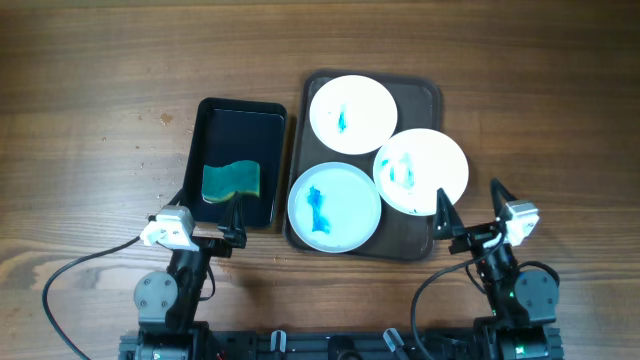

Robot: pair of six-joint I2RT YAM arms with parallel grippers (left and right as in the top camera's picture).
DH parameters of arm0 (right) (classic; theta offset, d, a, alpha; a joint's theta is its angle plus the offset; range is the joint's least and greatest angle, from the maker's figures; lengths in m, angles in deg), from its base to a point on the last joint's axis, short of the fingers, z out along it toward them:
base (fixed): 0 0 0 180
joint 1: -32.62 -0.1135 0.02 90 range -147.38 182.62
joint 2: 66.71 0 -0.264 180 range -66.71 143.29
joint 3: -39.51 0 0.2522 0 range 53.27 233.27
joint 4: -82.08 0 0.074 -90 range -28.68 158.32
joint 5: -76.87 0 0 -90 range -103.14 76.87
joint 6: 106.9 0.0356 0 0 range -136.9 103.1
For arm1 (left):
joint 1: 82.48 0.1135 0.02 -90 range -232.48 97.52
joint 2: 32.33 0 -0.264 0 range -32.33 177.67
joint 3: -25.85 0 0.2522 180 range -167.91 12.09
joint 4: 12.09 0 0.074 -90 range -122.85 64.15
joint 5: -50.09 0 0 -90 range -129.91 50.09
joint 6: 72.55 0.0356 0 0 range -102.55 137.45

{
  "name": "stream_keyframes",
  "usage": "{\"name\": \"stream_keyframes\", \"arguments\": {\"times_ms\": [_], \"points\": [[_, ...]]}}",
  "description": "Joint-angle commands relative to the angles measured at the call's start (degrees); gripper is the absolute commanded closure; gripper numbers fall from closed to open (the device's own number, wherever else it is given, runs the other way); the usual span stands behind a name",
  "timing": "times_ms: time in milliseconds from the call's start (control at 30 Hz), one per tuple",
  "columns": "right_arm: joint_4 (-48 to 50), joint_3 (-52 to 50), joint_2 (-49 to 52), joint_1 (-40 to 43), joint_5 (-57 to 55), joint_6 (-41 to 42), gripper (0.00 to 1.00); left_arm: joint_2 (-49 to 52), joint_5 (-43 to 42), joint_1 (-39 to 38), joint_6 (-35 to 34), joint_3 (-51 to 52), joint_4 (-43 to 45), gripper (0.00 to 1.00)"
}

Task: Clean dirty plates on tray and stack at the side

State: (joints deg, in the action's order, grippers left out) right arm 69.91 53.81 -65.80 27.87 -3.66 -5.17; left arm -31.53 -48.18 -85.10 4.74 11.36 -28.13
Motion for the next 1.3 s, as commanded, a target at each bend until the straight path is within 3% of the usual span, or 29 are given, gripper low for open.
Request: {"name": "stream_keyframes", "arguments": {"times_ms": [0,133,233,367,500,600,733,833,967,1067,1267], "points": [[0.4,4.9,0.6,-0.2,6.0,0.3,0.0,-0.4,-5.0,0.4,0.0,-0.5,4.5,0.0],[-5.4,16.3,7.0,-0.2,6.1,-1.4,0.0,1.4,-5.2,0.4,-3.2,-6.5,1.1,0.0],[-19.4,32.6,20.6,-0.2,6.1,-4.3,0.0,9.8,-5.2,0.4,-3.2,-17.5,-8.0,0.0],[-39.3,54.8,41.4,-0.2,6.1,-4.2,0.0,29.2,-7.5,0.4,-3.2,-39.3,-24.7,0.0],[-47.7,66.3,54.0,-0.2,7.7,-2.4,0.0,45.7,-8.3,0.4,-3.1,-58.4,-41.4,0.0],[-49.4,67.2,58.6,-0.2,14.1,0.0,0.0,54.8,-8.2,0.4,-2.5,-67.7,-49.2,0.0],[-54.7,66.9,63.9,-2.0,21.4,-1.2,0.01,59.5,-8.5,0.4,-3.1,-69.6,-51.5,0.0],[-59.0,63.0,68.6,-8.5,13.0,-1.0,0.13,60.9,-9.3,0.4,-3.4,-69.6,-52.9,0.0],[-53.7,54.7,75.6,-16.8,9.3,2.5,0.29,62.2,-9.3,0.4,-3.3,-69.6,-53.4,0.0],[-48.6,50.5,82.4,-18.5,8.4,5.0,0.4,63.7,-9.2,0.4,-3.3,-69.6,-56.5,0.0],[-41.4,50.4,91.9,-18.7,7.1,1.8,0.6,66.5,-8.4,0.4,-3.1,-69.6,-58.5,0.0]]}}
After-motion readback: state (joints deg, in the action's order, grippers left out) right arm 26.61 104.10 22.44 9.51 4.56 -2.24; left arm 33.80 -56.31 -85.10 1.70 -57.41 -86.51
